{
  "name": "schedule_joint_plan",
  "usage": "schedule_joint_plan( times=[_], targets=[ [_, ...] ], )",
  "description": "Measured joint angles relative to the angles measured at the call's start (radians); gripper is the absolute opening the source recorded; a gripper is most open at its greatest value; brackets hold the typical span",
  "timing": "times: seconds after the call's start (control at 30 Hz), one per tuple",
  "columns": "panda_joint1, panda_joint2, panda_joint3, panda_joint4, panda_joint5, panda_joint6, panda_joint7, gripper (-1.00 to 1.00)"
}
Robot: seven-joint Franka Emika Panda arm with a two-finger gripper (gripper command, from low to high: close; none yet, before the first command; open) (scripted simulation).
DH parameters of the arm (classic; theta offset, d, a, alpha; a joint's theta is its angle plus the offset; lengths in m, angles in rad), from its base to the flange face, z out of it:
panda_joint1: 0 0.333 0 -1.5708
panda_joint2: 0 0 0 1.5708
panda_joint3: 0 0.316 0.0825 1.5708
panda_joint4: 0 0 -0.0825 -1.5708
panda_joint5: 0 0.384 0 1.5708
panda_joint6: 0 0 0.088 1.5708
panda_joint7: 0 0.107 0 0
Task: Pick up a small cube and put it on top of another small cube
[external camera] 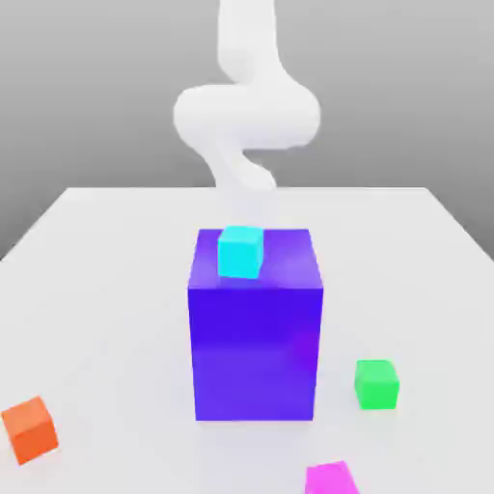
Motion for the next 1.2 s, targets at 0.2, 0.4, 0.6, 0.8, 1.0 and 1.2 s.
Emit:
schedule_joint_plan(
  times=[0.2, 0.4, 0.6, 0.8, 1.0, 1.2],
  targets=[
    [0.054, 0.233, -0.028, 0.006, 0.191, 0.025, 0.126, 0.00],
    [0.079, 0.456, -0.007, 0.011, 0.315, 0.055, 0.293, 0.00],
    [0.105, 0.662, 0.027, 0.009, 0.347, 0.110, 0.525, 0.00],
    [0.155, 0.841, 0.018, -0.002, 0.289, 0.195, 0.815, 0.00],
    [0.249, 0.982, -0.057, -0.018, 0.157, 0.291, 1.157, 0.00],
    [0.331, 1.130, -0.129, -0.010, 0.076, 0.412, 1.369, 0.00]
  ],
)
